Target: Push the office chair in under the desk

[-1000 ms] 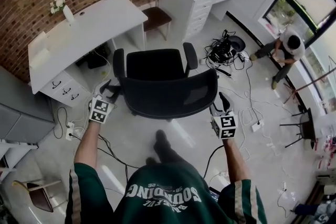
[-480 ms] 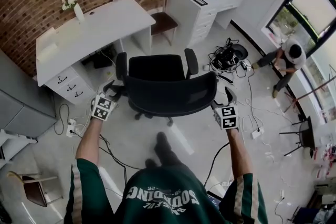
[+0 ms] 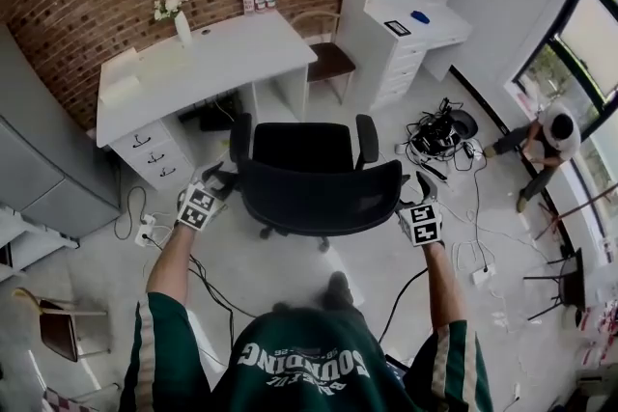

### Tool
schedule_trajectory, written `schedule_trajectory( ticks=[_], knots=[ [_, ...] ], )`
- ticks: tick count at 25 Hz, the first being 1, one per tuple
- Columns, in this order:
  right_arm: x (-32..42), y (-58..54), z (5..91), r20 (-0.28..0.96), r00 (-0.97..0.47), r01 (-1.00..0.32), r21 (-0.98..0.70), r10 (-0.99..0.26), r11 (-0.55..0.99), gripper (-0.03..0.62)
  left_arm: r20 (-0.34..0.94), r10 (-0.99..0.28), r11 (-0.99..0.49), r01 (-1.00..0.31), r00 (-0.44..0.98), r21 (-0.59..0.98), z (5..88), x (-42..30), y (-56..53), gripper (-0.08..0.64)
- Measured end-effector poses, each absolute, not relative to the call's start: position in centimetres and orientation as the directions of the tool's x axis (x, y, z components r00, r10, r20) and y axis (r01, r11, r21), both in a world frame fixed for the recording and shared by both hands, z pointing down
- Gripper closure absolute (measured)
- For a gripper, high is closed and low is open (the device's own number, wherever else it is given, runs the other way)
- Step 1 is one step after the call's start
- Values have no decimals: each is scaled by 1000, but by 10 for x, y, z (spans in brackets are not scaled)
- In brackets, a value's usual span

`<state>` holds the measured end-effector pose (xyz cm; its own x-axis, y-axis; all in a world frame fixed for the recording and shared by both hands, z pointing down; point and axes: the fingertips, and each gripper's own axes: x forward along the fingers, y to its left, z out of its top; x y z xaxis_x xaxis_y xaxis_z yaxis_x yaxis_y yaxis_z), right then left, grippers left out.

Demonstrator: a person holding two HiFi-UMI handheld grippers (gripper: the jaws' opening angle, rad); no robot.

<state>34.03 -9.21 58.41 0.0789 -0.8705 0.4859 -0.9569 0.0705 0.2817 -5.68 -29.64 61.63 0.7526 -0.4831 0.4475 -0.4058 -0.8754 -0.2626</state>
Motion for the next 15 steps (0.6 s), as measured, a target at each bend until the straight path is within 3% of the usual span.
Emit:
schedule_trajectory(
  ticks=[4, 11, 15],
  knots=[
    [338, -95, 595, 501, 5, -966, 226, -865, 126, 197, 458, -495, -869, -423, 739, -257, 616, -74, -287, 318],
    [315, -94, 603, 458, -86, -972, 157, -885, 176, 302, 448, -508, -861, -439, 736, -255, 616, -97, -270, 318],
    [306, -92, 605, 444, -89, -977, 136, -891, 165, 307, 439, -519, -855, -454, 734, -251, 616, -108, -262, 318]
  ],
)
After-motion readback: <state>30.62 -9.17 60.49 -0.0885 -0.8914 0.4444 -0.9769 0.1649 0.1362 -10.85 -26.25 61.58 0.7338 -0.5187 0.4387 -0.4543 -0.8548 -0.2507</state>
